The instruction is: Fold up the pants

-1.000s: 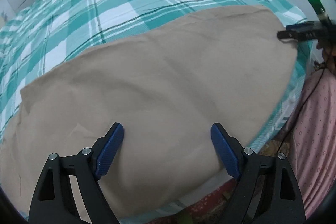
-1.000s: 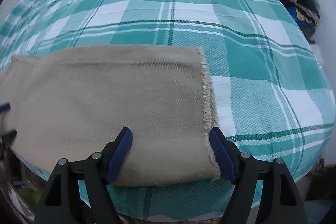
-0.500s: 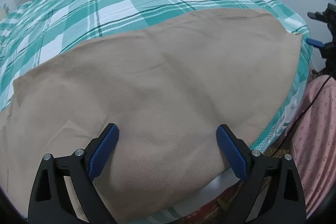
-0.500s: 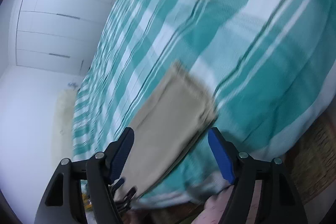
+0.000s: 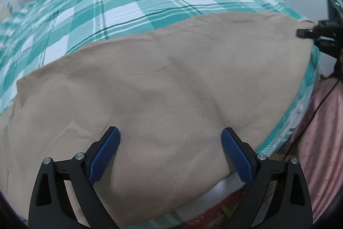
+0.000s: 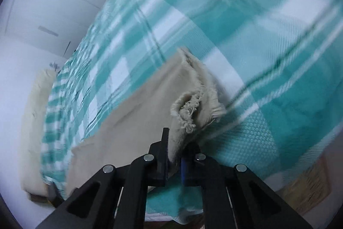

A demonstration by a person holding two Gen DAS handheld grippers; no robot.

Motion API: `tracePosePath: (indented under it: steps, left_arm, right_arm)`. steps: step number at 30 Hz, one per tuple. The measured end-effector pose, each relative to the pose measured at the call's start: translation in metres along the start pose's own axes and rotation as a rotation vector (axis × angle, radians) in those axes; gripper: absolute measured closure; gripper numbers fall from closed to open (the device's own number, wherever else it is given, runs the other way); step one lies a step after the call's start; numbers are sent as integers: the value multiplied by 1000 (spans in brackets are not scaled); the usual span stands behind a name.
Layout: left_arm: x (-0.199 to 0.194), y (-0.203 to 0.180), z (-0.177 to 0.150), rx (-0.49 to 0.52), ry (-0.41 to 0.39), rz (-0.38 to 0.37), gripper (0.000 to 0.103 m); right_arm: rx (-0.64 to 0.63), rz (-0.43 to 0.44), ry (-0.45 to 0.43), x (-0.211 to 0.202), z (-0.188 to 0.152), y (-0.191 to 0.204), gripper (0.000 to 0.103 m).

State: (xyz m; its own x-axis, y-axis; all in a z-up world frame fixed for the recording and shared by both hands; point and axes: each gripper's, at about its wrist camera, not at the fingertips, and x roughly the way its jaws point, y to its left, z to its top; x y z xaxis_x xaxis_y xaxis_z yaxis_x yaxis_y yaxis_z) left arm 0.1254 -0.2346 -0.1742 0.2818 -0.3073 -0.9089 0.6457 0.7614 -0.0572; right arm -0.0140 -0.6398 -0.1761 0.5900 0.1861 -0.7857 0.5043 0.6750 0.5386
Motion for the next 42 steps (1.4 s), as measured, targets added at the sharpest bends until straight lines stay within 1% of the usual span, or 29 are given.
tracePosePath:
  steps: [2,3,4,6,8,11,12,15,16,17,18,19,20,21,22,24,25,27,29,31,32,33,34,35,36,37,39,40,42]
  left_arm:
    - [-11,16,3,-56,1,-19,7]
    - [-22,34,4,-114,-15,-41,7]
    - [-28,45,5,-147,-24,-49,7]
    - [-48,90,4,-266,-60,-54,7]
    - [-65,127,0,-355,-95,-51,7]
    - [-99,197,-20,-516,-172,-3,7]
    - [-106,213,-29,-554,-188,9,7]
    - [-133,268,-67,-693,-239,38,7]
    - [-138,279,-77,-719,-249,47,7]
    - [-147,295,-93,-758,-264,68,7]
    - [-153,305,-107,-786,-272,87,7]
    - [-157,312,-115,-805,-276,100,7]
    - [-163,320,-128,-830,-280,115,7]
    - [-170,330,-144,-859,-285,134,7]
    - [-173,334,-150,-871,-287,146,7]
    - [-181,343,-165,-888,-295,183,7]
    - [-183,346,-169,-888,-297,196,7]
    - [-183,347,-168,-877,-302,206,7]
    - [-177,337,-154,-846,-304,180,7]
    - [-172,320,-135,-793,-304,135,7]
    - [-166,306,-122,-751,-298,106,7]
    - [-156,283,-103,-681,-279,64,7]
    - [-149,267,-92,-633,-262,40,7]
    - [-134,242,-75,-552,-230,4,7]
    - [-124,224,-66,-497,-209,-15,7]
    - [-112,207,-59,-447,-189,-24,7]
    - [-80,173,-48,-355,-127,-36,7]
    - [-62,160,-46,-318,-79,-33,8]
    - [-41,146,-50,-294,-16,-3,13]
  right_arm:
    - [-98,-3,-77,-27,-2,30,95]
    - [-170,-3,-116,-41,-3,52,95]
    - [-236,-6,-144,-51,-5,71,95]
    - [-400,-7,-197,-73,-15,122,95]
    - [-539,34,-218,-87,-29,179,95]
    - [-700,141,-212,-92,-60,257,95]
    - [-745,172,-205,-91,-72,279,95]
    - [-873,258,-167,-74,-115,344,95]
    - [-924,280,-154,-62,-135,367,95]
    - [-955,294,-138,-55,-152,378,92]
    - [-977,321,-95,-40,-170,391,89]
    - [-976,354,-41,-29,-183,397,77]
    - [-967,407,29,-15,-196,400,60]
    - [-952,442,77,-6,-205,400,59]
    - [-931,460,110,1,-212,397,59]
    - [-890,447,135,8,-212,381,59]
    - [-863,422,126,10,-205,370,59]
    - [-825,329,71,12,-182,339,59]
    - [-813,219,43,23,-159,317,59]
    - [-810,173,80,40,-146,301,59]
    - [-813,165,102,51,-145,293,59]
    - [-814,154,129,64,-145,290,59]
    - [-806,122,171,80,-151,281,59]
    - [-791,77,227,99,-158,270,59]
    - [-783,35,271,114,-163,260,59]
    - [-786,0,290,125,-169,251,59]
    - [-805,3,226,121,-176,245,59]
    - [-809,-2,217,118,-176,246,59]
    - [-788,-1,190,104,-168,250,60]
